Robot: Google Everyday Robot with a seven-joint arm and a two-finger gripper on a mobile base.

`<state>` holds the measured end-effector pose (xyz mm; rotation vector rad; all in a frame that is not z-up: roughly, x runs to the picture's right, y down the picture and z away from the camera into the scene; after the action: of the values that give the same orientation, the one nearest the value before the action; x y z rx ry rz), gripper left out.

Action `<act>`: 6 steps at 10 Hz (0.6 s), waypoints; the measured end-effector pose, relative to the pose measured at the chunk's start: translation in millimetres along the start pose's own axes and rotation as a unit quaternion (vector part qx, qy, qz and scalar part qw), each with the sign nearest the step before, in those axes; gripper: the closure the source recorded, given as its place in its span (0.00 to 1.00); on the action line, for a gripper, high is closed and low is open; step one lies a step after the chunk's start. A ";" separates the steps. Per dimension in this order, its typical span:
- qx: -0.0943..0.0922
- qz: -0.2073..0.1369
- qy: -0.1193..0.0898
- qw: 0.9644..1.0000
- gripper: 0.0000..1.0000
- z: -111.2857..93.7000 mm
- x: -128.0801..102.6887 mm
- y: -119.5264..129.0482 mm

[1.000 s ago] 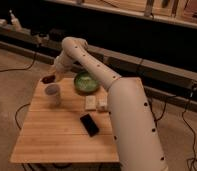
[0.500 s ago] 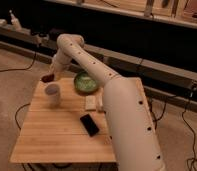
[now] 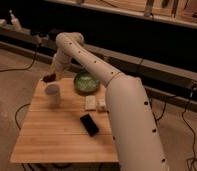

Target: Place the pepper in the ceramic cup

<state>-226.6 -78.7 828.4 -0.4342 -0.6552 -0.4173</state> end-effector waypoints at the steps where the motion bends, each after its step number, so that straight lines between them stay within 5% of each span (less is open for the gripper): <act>1: 0.000 -0.001 -0.006 1.000 0.20 0.0 -5.7 -0.2; 6: -0.008 -0.013 -0.031 0.999 0.20 9.2 -31.1 -0.8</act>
<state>-253.7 -67.5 814.7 -0.4552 -0.7197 -0.4350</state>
